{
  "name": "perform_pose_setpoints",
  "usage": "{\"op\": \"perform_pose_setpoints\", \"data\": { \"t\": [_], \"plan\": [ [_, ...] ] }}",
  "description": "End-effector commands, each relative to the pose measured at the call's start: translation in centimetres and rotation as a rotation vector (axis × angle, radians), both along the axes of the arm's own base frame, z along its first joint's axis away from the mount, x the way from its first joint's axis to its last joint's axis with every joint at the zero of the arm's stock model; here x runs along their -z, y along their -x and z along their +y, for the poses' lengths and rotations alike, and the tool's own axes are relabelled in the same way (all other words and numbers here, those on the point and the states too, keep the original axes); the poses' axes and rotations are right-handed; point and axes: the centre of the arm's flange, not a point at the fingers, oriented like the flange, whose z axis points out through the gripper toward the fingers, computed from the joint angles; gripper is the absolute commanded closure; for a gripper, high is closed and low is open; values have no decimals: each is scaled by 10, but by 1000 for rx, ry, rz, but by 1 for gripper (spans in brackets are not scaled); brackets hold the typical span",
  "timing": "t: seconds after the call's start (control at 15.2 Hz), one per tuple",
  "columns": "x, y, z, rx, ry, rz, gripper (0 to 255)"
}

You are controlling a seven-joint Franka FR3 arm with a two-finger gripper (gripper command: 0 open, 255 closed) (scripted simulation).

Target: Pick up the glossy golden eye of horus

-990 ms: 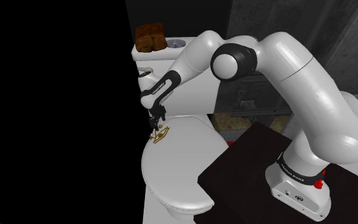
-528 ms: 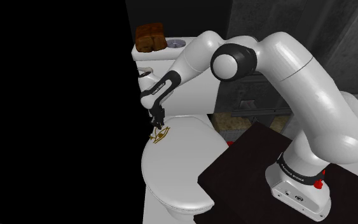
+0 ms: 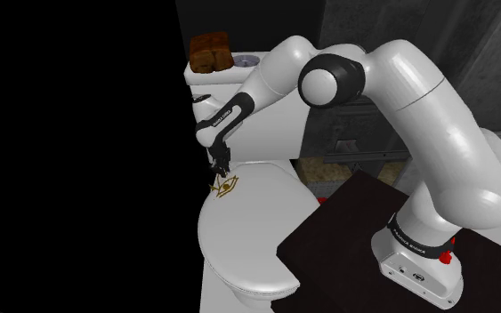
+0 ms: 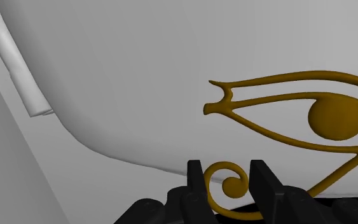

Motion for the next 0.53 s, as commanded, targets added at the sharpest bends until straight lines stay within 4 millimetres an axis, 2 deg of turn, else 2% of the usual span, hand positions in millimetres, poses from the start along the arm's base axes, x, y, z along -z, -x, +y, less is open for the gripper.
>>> {"op": "perform_pose_setpoints", "data": {
  "t": [0.0,0.46],
  "plan": [
    [-10,0,1,0,0,0,255],
    [-47,0,1,0,0,0,255]
  ]
}}
